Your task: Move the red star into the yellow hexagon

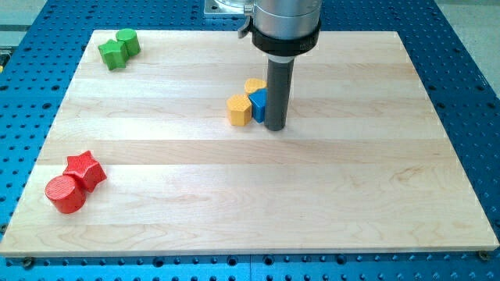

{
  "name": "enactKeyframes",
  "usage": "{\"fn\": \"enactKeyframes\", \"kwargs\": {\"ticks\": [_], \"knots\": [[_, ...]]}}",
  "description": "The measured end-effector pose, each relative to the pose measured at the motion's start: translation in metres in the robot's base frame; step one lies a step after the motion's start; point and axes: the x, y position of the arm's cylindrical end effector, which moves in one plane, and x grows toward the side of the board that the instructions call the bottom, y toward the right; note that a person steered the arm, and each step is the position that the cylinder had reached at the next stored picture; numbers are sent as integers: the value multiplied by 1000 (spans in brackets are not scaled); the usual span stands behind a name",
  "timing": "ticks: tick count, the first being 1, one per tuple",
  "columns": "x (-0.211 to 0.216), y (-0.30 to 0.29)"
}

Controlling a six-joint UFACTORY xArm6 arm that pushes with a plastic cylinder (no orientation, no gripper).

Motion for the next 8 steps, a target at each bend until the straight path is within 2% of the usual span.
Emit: {"fn": "enactKeyframes", "kwargs": {"ticks": [2,4,6,7,8], "knots": [[37,-29],[42,-103],[38,-108],[57,-108],[49,-109]]}}
